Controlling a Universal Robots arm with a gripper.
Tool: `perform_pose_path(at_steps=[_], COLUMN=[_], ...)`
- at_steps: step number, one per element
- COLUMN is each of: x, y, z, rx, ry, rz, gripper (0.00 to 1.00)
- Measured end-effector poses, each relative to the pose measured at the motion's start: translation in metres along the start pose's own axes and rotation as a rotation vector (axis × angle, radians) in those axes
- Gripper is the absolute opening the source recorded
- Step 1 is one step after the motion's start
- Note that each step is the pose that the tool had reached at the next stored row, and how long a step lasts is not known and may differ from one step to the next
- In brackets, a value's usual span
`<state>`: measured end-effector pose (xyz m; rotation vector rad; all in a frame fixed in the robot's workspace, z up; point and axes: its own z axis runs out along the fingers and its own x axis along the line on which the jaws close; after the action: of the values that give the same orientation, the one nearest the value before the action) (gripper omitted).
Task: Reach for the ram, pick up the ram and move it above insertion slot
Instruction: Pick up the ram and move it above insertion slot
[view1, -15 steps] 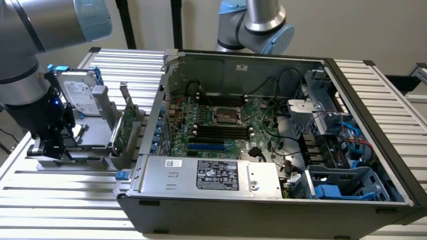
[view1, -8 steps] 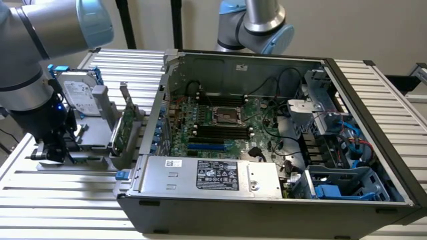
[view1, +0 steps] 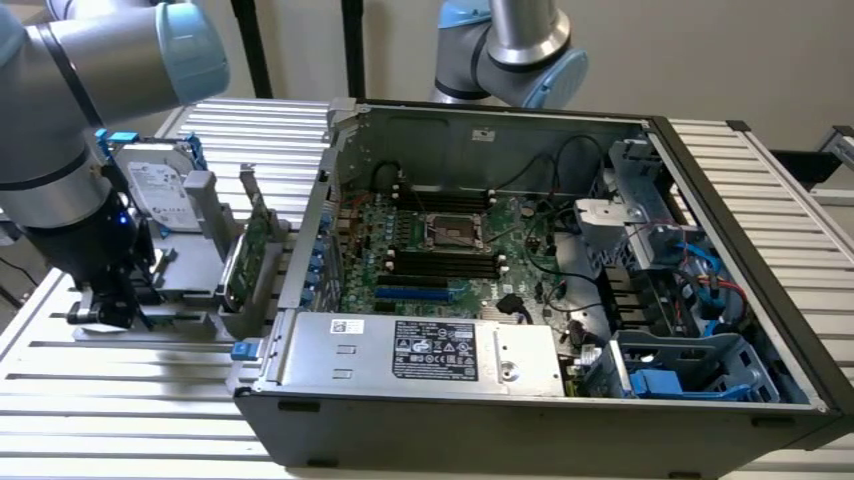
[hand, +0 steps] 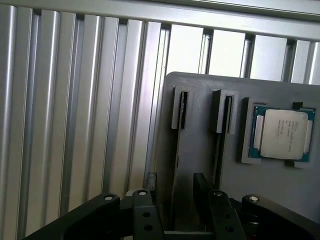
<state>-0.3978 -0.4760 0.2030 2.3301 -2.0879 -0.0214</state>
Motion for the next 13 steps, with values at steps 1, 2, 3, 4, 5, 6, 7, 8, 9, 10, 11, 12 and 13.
perform_pose_path(at_steps=[1,2,3,4,5,6,7,8,9,10,11,12,13], x=[0.0000,0.0000,0.0000,0.0000,0.0000,0.0000,0.0000,-0.0001,0.0000,-0.0001,-0.0001,-0.0001,-0.0002], y=[0.0000,0.0000,0.0000,0.0000,0.0000,0.0000,-0.0001,-0.0001,-0.0001,-0.0001,-0.0001,-0.0001,-0.0001], z=[0.0006,0.0012,0.0016,0.0020,0.0024,0.0028,0.0034,0.0039,0.0042,0.0044,0.0047,0.0049,0.0051], rx=[0.0000,0.0000,0.0000,0.0000,0.0000,0.0000,0.0001,0.0001,-0.0001,-0.0001,-0.0001,-0.0001,0.0000], ry=[0.0000,0.0001,0.0001,0.0001,0.0001,0.0002,0.0001,0.0001,0.0002,0.0002,0.0002,0.0001,0.0001], rz=[-0.002,-0.003,-0.004,-0.004,-0.004,-0.004,-0.004,-0.004,-0.004,-0.004,-0.004,-0.004,-0.004], gripper=[0.42,0.42,0.42,0.42,0.42,0.42,0.42,0.42,0.42,0.42,0.42,0.42,0.42])
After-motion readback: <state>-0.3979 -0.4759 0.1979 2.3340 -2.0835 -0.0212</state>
